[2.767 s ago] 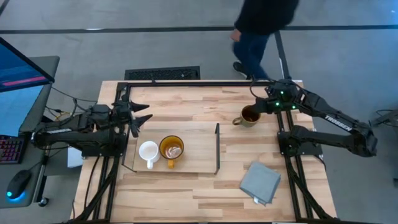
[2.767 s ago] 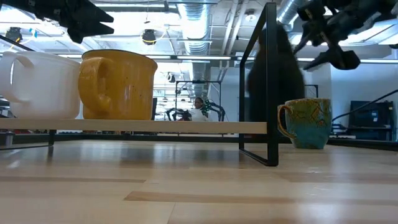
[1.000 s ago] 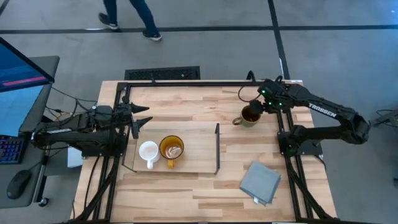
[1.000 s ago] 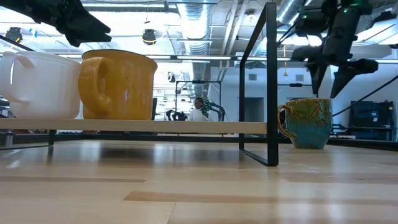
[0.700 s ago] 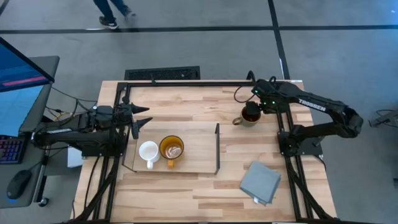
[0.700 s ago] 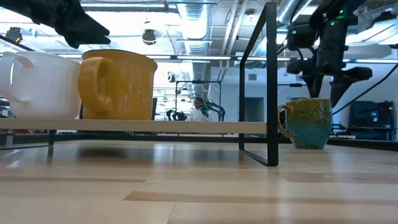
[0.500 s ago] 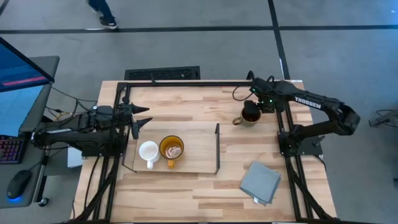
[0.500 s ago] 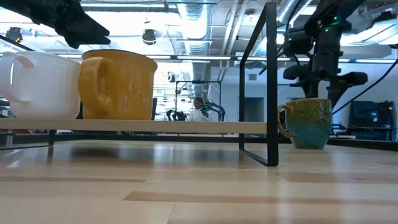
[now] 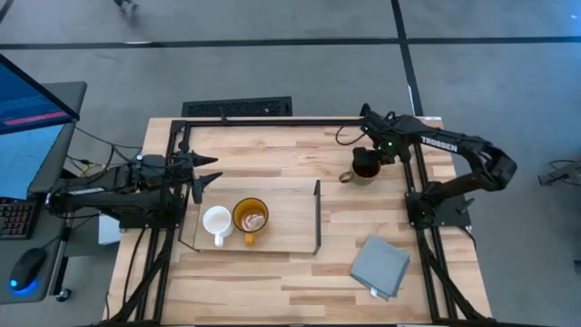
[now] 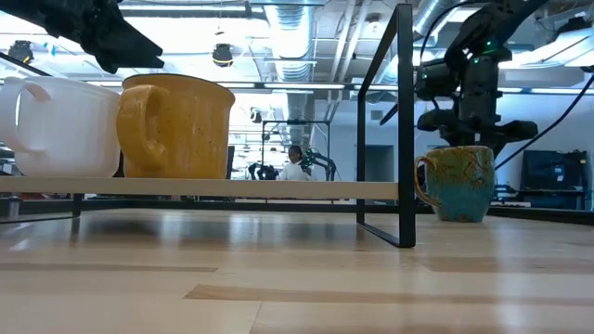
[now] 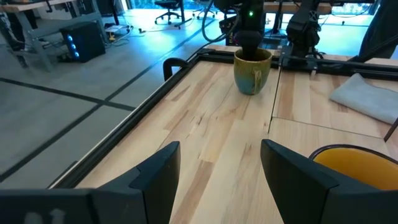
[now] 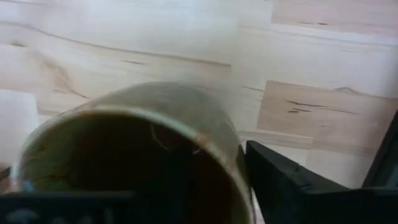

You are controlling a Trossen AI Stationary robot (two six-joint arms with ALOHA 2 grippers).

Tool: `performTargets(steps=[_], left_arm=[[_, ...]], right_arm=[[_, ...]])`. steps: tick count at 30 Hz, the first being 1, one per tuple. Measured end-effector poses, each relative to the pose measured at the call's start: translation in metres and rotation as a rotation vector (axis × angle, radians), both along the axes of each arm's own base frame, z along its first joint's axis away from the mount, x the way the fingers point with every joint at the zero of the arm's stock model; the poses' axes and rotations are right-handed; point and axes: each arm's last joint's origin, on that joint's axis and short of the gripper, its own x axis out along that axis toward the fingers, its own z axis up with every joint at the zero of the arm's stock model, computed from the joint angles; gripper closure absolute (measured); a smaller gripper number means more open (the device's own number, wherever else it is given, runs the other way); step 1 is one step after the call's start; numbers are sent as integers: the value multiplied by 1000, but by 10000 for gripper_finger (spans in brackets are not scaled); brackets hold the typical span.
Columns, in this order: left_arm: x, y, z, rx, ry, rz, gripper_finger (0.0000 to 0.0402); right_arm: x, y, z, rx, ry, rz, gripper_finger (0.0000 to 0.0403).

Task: Stack small to large cups/mugs on shelf
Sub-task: Put the brown mug on the shelf

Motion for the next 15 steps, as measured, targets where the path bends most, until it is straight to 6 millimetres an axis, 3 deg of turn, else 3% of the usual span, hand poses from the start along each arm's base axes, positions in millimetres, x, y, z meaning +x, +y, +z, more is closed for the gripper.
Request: performTargets(steps=[10,15], left_arm=[[0,0,0,1,0,2,186],[0,0,0,1,-1,5,186]], right_arm=[[6,-4,-12,34,34,3,351],[6,-5,-12,33,36,4,359]])
